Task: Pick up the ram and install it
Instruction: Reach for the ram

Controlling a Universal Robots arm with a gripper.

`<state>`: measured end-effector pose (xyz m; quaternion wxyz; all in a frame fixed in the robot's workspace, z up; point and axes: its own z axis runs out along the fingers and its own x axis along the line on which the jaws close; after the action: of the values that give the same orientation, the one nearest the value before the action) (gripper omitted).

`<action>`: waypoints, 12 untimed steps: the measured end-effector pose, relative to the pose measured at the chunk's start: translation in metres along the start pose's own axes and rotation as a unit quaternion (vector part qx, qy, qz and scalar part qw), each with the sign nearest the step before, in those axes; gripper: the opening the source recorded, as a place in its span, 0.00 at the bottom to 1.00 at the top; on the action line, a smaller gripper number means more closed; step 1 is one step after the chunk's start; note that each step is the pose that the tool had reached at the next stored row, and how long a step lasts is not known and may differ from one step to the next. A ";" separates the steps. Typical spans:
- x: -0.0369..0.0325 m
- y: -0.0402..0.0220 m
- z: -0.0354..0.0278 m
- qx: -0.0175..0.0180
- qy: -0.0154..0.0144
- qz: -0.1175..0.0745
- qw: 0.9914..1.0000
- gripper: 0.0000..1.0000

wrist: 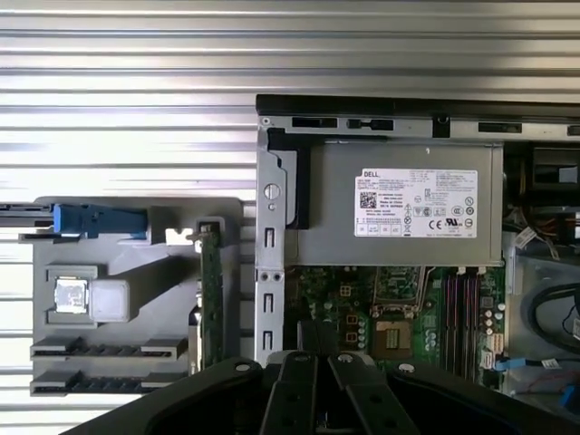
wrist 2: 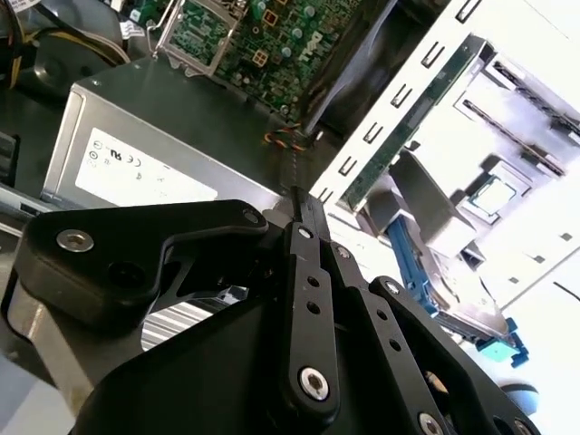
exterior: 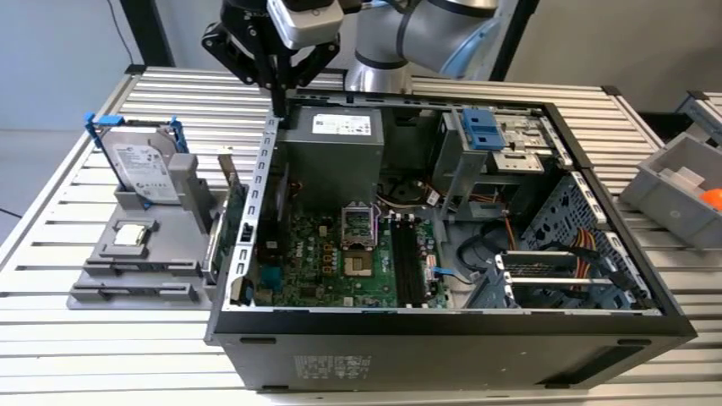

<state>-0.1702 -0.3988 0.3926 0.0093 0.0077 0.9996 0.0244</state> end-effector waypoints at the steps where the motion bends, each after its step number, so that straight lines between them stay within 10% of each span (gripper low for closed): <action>1: 0.0015 0.0000 -0.0001 0.000 0.000 -0.001 1.000 0.00; 12: 0.0172 -0.0003 -0.0003 0.000 0.000 -0.002 1.000 0.00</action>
<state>-0.1874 -0.3988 0.3926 0.0092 0.0061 0.9996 0.0244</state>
